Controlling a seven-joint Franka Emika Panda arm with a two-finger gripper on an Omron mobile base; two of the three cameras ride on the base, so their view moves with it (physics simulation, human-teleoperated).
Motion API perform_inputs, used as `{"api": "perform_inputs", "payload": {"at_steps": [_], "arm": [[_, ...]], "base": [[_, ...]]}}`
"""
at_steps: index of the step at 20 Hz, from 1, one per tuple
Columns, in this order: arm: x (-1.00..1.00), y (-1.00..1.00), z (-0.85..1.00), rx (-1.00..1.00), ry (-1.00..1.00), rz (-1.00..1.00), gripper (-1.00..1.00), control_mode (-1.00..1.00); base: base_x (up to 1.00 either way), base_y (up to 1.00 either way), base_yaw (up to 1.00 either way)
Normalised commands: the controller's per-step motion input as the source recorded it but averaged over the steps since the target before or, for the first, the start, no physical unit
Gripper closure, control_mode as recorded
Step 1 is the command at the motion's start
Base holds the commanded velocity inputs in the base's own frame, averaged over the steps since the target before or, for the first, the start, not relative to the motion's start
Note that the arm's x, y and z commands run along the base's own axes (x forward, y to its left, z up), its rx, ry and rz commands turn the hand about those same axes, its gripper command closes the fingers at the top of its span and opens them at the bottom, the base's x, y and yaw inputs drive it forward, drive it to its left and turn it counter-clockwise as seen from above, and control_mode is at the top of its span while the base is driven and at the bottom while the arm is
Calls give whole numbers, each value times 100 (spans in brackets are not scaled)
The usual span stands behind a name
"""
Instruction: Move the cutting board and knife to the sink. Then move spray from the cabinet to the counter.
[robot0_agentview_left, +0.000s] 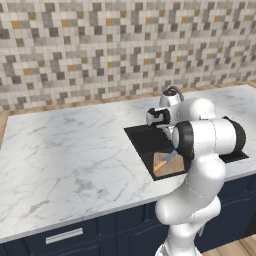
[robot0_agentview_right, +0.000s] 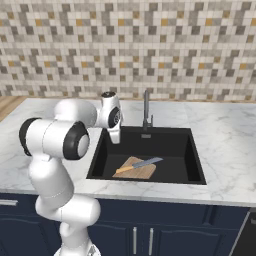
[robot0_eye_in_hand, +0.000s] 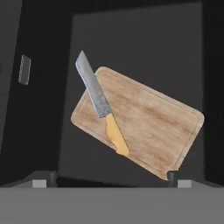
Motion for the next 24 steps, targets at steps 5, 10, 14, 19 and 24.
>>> {"api": "perform_inputs", "payload": {"at_steps": [5, 10, 14, 19, 24], "arm": [[-51, 0, 100, 0, 7, 2, -100, -100], [-88, 15, 98, 0, 22, 15, -100, -100], [-69, 31, 97, -3, 31, 49, -100, -100], [-86, -3, 27, 0, 10, 69, -100, -100], [-65, -40, -1, 2, -1, 60, -100, -100]], "base": [[0, 0, 0], [0, 0, 0], [0, 0, 0], [0, 0, 0], [0, 0, 0]]}}
